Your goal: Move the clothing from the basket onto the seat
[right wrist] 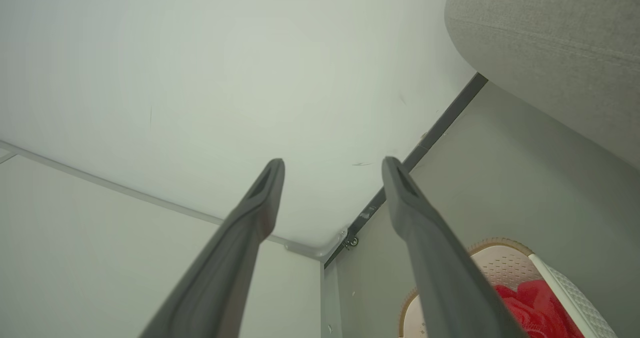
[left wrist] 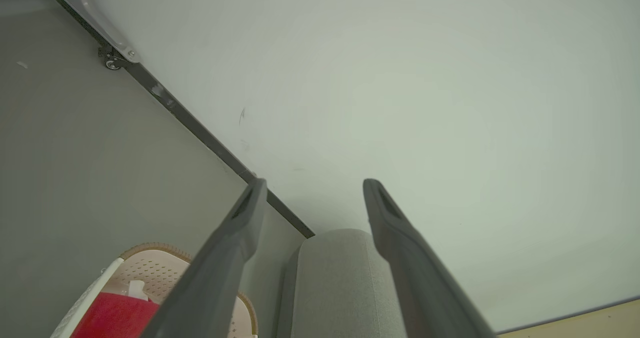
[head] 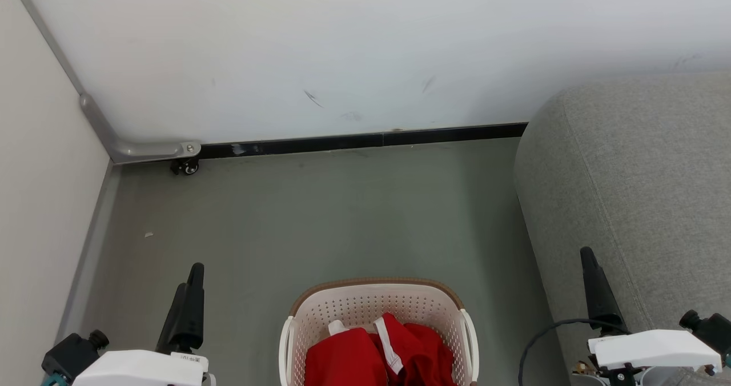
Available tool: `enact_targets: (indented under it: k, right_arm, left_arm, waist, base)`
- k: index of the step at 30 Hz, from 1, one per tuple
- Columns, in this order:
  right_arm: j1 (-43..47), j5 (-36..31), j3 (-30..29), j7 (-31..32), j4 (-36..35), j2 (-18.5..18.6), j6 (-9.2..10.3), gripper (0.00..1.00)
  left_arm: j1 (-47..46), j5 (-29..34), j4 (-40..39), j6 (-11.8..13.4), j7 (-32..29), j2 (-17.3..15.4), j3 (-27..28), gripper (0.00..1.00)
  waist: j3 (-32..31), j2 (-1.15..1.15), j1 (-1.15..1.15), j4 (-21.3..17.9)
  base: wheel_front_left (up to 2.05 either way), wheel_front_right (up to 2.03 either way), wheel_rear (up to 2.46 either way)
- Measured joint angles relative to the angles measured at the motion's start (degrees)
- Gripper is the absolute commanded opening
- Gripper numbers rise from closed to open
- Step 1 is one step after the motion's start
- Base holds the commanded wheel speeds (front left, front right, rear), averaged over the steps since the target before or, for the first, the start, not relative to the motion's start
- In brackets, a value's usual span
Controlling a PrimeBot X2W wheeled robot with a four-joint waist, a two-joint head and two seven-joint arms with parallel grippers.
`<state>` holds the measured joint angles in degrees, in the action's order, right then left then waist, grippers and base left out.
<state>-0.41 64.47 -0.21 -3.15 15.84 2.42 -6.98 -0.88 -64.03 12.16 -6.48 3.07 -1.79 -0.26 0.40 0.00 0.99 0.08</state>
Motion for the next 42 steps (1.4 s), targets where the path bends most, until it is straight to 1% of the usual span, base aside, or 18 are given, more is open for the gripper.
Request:
enact_targets:
  k: [3, 9, 16, 21, 27, 42]
  right_arm:
    - [-0.2, -3.3, 0.3, -0.7, -0.3, 0.0, -0.01, 1.0]
    - [-1.0, -11.0, 0.6, -1.9, -0.6, 0.0, -0.05, 1.0]
    - [-1.0, -19.5, 1.0, -3.2, -0.6, 0.0, -0.05, 1.0]
    - [-1.0, -25.6, 1.2, -4.3, -0.4, 0.0, -0.05, 1.0]
    - [-1.0, -32.0, 1.2, -5.5, 0.2, 0.0, -0.07, 1.0]
    - [-1.1, -47.6, 2.2, -8.5, 1.3, 0.0, -0.08, 1.0]
  left_arm:
    - [0.0, 4.2, -0.9, 0.3, 0.6, -0.2, -0.5, 1.0]
    - [0.0, 13.0, -2.5, 1.0, 1.7, -0.8, -2.0, 1.0]
    - [0.0, 22.3, -3.9, 2.5, 3.1, -1.2, -3.7, 1.0]
    - [0.1, 28.6, -4.3, 3.8, 4.0, -1.3, -4.7, 1.0]
    - [0.6, 36.0, -4.0, 5.7, 5.6, -1.7, -5.9, 1.0]
    - [0.6, 52.2, -2.6, 10.1, 8.7, -2.2, -8.5, 1.0]
  waist:
    - [0.2, 0.0, -0.06, 0.0]
    - [0.6, 0.0, -0.35, 0.0]
    - [1.2, 0.0, -0.7, 0.0]
    - [1.6, 0.0, -0.84, 0.1]
    - [2.0, 0.0, -0.91, 0.1]
    - [2.7, 0.0, -0.94, 0.1]
  base:
    - [0.0, 0.0, 0.0]
    - [0.0, 0.0, 0.0]
    - [0.0, 0.0, 0.0]
    - [0.0, 0.0, 0.0]
    - [0.0, 0.0, 0.0]
    - [0.0, 0.0, 0.0]
